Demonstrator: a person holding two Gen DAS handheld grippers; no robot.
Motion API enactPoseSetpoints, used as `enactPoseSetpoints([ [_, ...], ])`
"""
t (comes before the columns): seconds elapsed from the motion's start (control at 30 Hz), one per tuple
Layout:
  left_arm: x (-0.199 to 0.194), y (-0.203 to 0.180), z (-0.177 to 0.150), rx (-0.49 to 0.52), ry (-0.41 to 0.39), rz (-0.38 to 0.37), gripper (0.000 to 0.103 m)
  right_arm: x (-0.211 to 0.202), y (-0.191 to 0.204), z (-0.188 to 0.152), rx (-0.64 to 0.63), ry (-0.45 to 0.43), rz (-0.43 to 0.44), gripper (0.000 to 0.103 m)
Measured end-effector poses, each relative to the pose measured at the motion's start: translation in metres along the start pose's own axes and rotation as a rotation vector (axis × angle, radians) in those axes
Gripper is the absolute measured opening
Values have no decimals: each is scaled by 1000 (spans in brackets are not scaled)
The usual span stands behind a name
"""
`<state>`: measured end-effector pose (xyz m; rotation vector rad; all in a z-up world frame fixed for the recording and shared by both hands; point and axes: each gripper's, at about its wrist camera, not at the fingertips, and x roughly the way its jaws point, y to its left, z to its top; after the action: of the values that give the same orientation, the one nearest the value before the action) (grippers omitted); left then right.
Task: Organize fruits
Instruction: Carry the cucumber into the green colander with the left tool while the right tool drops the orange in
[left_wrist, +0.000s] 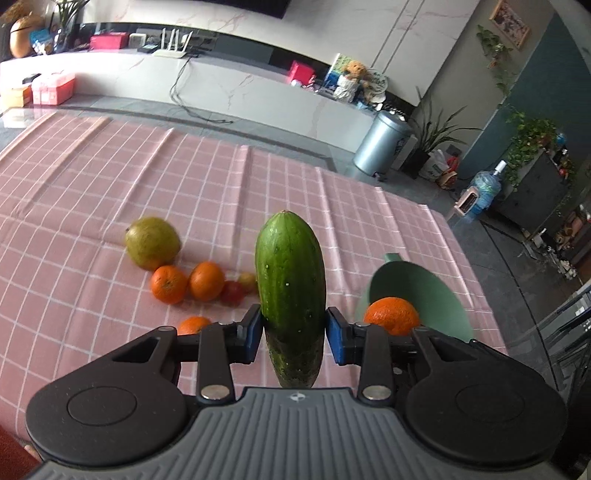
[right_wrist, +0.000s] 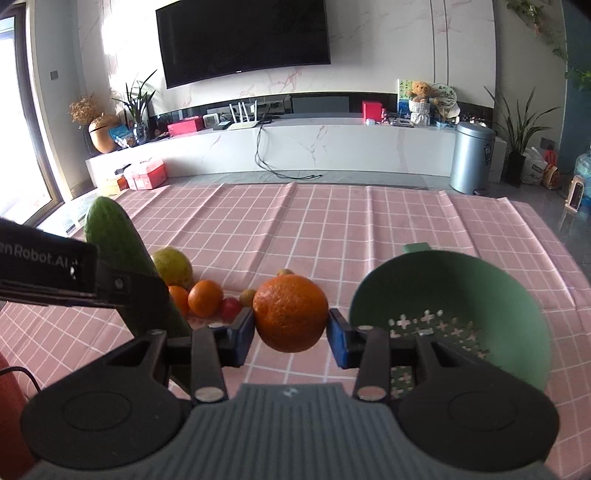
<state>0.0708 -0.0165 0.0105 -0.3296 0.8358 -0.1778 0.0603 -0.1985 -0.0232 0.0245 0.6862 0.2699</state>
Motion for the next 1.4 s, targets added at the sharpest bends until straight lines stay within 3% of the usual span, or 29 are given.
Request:
enactPoseSetpoints([
  [0.13,10,-36,16,49,-7,-63,41,-14,-28,10,3,8,-78,39],
  [0.27,30,-69,23,112,18,-117,41,-14,-58,15,-6,70,-148,39],
  [0.5,75,-103,15,186,119,-152,41,5,-88,12,-44,180,-172,40],
  [0.73,115,-115,7,202,219,-135,41,40,-109,1,-29,311,-135,40],
  [0.9,138,-111,4,187,283,-108,41,59,-108,-7,-105,375,-126,40],
  [1.4,171,-107,9,155,311,-45,43,86,-113,-14,-149,447,-93,41],
])
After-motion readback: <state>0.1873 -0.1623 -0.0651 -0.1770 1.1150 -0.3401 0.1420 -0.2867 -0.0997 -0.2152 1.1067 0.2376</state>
